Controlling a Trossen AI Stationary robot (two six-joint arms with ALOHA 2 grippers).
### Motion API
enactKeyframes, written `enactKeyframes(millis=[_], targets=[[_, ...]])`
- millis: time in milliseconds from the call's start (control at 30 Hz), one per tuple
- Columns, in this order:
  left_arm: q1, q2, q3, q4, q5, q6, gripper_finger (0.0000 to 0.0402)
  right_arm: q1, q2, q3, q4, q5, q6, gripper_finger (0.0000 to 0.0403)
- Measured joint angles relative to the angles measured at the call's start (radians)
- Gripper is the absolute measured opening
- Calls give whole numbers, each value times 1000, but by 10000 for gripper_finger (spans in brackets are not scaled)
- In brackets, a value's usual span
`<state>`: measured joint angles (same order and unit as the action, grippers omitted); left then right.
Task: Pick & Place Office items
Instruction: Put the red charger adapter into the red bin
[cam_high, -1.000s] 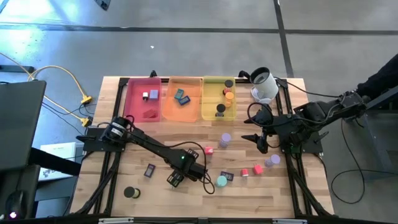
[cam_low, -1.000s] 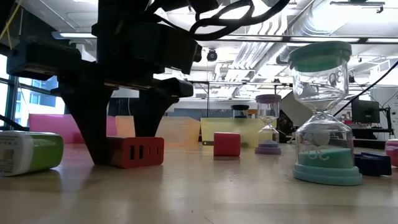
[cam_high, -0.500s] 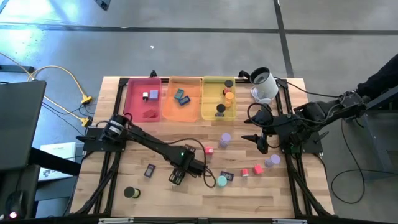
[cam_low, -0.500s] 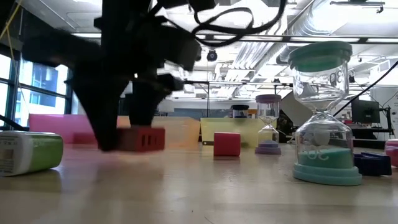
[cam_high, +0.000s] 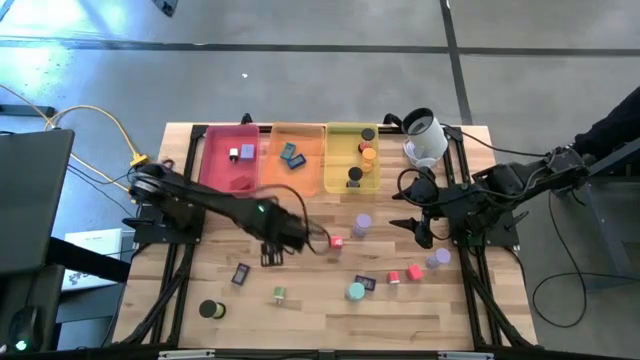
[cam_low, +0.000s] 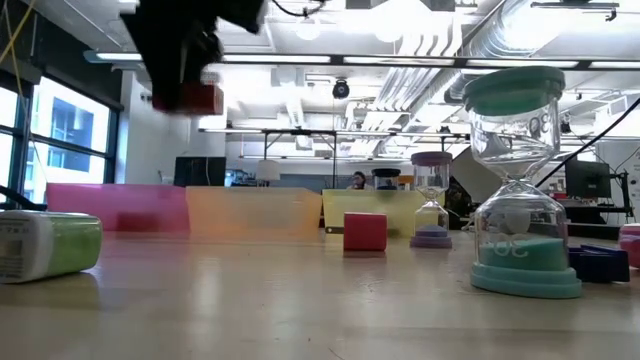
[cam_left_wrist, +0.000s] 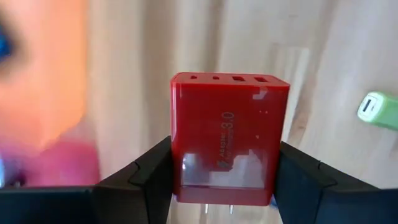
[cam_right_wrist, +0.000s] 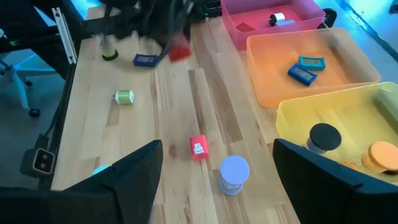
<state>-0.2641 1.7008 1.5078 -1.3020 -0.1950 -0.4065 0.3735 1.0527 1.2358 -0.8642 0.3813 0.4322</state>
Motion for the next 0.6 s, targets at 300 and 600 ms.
enactKeyframes(millis=[300,600], targets=[[185,-221,0,-203,-154,-146,201,-2,0,0,58,58,-75,295],[577,-332,-87,-192,-129,-163,201,-29,0,0,103,89,-119,295]])
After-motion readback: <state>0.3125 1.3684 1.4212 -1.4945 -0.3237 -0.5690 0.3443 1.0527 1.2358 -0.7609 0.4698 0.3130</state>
